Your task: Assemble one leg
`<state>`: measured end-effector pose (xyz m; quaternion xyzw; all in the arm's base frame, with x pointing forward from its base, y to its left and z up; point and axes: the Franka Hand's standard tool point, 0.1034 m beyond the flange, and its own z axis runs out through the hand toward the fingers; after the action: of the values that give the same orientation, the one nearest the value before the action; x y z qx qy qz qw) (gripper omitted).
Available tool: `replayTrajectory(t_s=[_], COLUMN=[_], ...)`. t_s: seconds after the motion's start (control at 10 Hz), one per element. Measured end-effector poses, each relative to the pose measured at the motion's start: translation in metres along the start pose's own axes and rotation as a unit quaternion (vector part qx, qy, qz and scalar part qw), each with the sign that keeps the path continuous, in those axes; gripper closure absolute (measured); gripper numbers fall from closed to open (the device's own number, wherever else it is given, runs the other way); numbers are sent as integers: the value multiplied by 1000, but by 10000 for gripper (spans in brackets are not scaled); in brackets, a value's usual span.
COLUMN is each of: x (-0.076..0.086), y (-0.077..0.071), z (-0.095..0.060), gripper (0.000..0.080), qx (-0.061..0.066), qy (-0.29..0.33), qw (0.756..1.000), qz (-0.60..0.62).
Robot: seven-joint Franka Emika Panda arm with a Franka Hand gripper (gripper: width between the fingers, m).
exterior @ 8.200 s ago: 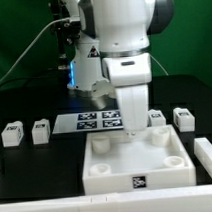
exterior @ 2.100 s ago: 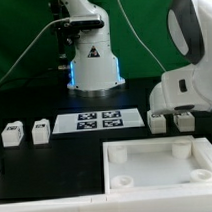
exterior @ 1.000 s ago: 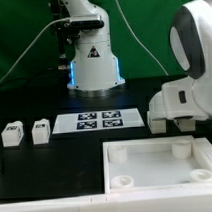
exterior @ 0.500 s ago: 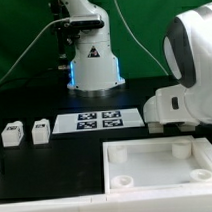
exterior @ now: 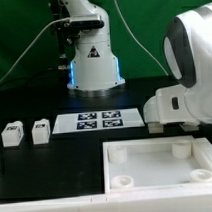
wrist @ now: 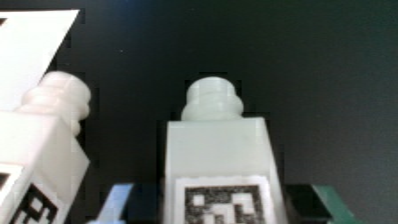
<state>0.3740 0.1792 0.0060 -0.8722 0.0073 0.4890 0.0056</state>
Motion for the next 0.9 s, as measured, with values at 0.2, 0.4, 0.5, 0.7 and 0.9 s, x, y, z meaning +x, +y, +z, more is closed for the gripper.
replayTrajectory(t_s=[0.2, 0.4, 0.5, 0.7, 0.9], x=[0, 0, 0, 1, -14], y=[0, 0, 0, 1, 12], z=[0, 0, 0, -1, -39], gripper=[512, 512, 512, 511, 511], qx=[0, 0, 0, -2, -8], qy=[0, 0, 0, 2, 26], qw=[1000, 1000, 1000, 1000, 999], qz=[0, 0, 0, -4, -34])
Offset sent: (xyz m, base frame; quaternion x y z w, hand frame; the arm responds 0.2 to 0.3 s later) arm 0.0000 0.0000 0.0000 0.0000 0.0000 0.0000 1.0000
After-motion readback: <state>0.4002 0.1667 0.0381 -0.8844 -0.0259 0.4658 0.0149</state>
